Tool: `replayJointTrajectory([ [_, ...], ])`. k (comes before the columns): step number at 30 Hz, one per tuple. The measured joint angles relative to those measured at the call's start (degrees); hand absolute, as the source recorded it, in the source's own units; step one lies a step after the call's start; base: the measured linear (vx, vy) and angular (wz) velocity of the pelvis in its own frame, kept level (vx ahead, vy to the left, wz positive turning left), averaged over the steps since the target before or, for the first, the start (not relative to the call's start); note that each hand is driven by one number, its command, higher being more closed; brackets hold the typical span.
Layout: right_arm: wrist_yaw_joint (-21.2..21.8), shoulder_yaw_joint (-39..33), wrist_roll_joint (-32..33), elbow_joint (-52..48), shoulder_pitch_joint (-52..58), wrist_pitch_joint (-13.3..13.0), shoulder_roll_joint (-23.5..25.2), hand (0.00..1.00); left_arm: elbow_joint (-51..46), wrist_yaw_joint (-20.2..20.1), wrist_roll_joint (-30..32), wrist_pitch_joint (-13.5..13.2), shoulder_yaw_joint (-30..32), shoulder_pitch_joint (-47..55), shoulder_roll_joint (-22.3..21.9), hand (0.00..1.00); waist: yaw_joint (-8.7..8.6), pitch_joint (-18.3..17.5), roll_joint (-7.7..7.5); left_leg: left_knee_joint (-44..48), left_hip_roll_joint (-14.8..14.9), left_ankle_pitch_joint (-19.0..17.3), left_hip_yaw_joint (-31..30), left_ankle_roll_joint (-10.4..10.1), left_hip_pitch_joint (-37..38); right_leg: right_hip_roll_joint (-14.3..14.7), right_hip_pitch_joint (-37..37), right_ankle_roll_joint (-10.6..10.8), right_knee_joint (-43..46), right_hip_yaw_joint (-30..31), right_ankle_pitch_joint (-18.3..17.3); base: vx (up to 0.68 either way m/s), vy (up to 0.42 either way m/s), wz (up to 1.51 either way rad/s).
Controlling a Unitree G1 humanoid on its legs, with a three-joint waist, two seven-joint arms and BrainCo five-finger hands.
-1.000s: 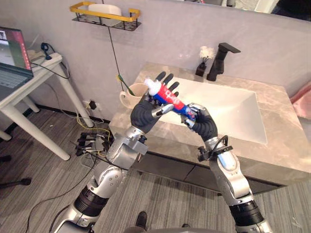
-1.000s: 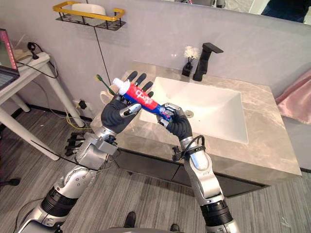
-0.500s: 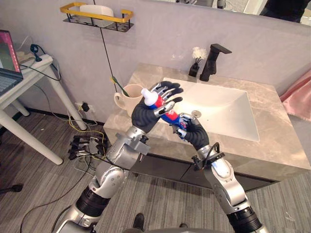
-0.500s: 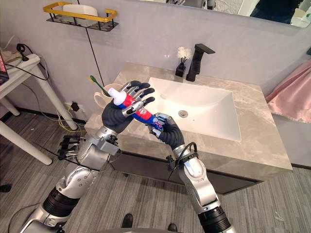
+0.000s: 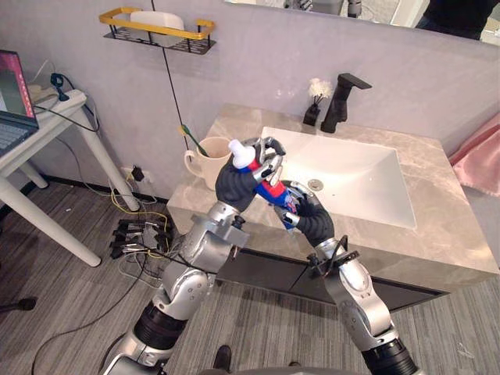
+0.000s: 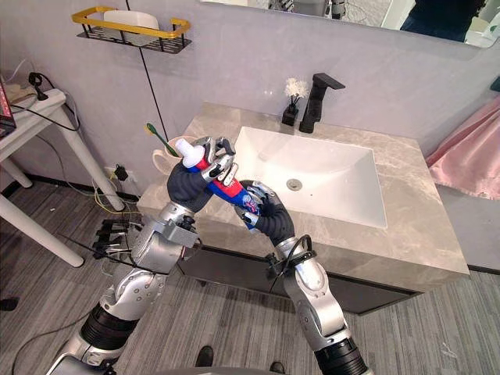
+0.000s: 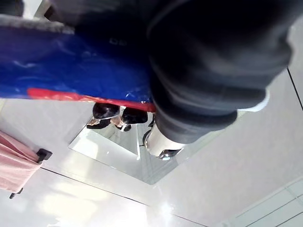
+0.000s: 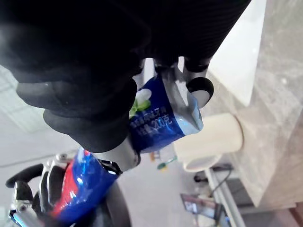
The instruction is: Organize washtable
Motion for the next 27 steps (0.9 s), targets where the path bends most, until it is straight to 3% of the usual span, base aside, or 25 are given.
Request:
replayJointTrajectory([
  [4,0.5,-1.0,5.5,1.6,0.3,0.0,1.4,0.0,0.1,0.1,2.1,0.0,1.4,-2.5,0.3,1.0,-0.07,-0.2,0.07,0.0,0.0,0.0,0.4,0.0,0.6,0.0,0.3,-0.1,0.1,0.3,0.0,0.0,0.0,-0.03],
  [7,0.8,-1.2,6.0,3.5,3.0,0.5,1.7,0.0,0.8,0.4,4.5,-0.4,6.5,-8.4,2.2,1.0,-0.01,-0.2,0.13,0.0,0.1,-0.2,0.9,-0.2,0.7,0.0,0.3,-0.4,0.1,0.6,-0.2,0.0,0.0,-0.05],
  [13,2.6,-1.1,7.6,6.5,7.8,2.7,1.7,0.0,7.1,3.9,14.6,-4.4,15.0,-21.1,8.2,1.0,-0.14,-0.2,0.17,0.0,0.1,-0.2,1.4,-0.3,0.8,0.0,0.1,-0.6,-0.1,1.3,0.0,0.0,0.001,-0.06],
  [17,4.0,-0.4,7.5,6.6,8.8,2.7,2.1,0.0,10.3,7.0,21.7,-5.7,15.8,-25.3,8.6,1.0,-0.22,-0.3,0.16,0.0,0.1,-0.2,1.4,-0.2,0.5,0.0,-0.2,-0.6,-0.1,1.4,0.0,0.0,0.0,0.0],
  [23,4.8,0.5,7.4,6.6,9.0,2.5,2.2,0.0,12.3,10.3,35.7,-5.8,15.7,-26.7,8.4,1.0,-1.5,-0.3,0.11,0.0,0.1,-0.2,1.6,-0.2,-0.2,0.0,-1.0,-0.3,-0.2,1.6,0.4,0.0,0.0,-0.02],
  [27,4.7,0.5,7.2,6.6,9.1,2.5,2.2,0.0,14.8,10.5,38.3,-5.7,15.6,-27.8,7.7,1.0,-1.51,-0.3,0.02,0.0,0.1,0.0,2.6,0.0,-1.3,0.0,-2.2,0.0,-1.0,2.6,1.7,0.0,0.003,-0.14],
])
